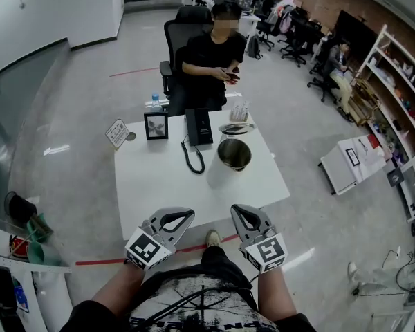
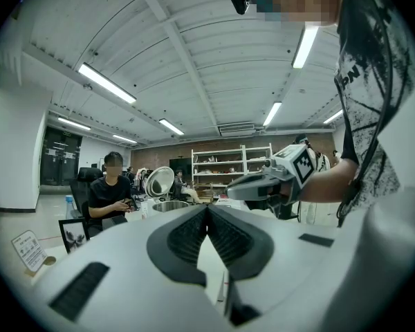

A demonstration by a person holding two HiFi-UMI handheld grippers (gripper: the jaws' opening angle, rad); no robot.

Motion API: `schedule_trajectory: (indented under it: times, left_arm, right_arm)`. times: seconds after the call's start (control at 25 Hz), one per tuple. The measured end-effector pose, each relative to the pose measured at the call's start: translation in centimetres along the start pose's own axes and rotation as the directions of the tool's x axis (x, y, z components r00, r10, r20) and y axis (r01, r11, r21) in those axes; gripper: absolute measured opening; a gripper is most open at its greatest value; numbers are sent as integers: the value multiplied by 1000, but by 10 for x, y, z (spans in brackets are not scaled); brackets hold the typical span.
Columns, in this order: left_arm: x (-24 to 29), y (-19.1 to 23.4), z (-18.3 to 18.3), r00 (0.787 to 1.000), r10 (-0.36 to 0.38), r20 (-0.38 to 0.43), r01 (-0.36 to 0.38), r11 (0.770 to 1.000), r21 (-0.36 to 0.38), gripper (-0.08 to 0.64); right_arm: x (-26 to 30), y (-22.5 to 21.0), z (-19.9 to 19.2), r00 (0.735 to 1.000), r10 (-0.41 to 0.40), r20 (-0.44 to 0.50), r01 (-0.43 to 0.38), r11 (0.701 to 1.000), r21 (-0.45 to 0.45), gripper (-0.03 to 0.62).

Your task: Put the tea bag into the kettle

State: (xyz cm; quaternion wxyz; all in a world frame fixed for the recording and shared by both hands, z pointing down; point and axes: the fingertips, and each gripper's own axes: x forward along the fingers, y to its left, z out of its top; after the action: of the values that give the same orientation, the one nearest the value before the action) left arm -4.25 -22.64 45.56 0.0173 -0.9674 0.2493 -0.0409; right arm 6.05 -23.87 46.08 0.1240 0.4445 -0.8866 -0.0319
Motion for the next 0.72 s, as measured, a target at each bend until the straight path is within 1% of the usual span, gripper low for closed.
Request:
schedule_trajectory:
  times: [0.28, 0.56, 0.72]
  left_arm:
    - [-8, -6, -1, 1000, -4, -2, 4, 1000, 3, 9]
    - [-16, -11, -4, 1000, 1, -4, -1, 1000, -1, 9]
    - [-19, -17, -3, 1000, -1, -3, 1, 1000, -3, 9]
  right_arm:
    - [-4, 8, 2, 1000, -1, 1, 1, 1000, -11, 9]
    - [-8, 17, 0, 1000, 7, 10, -7, 1000, 7, 9]
    - [-13, 21, 1, 1000, 2, 5, -2, 1000, -15, 9]
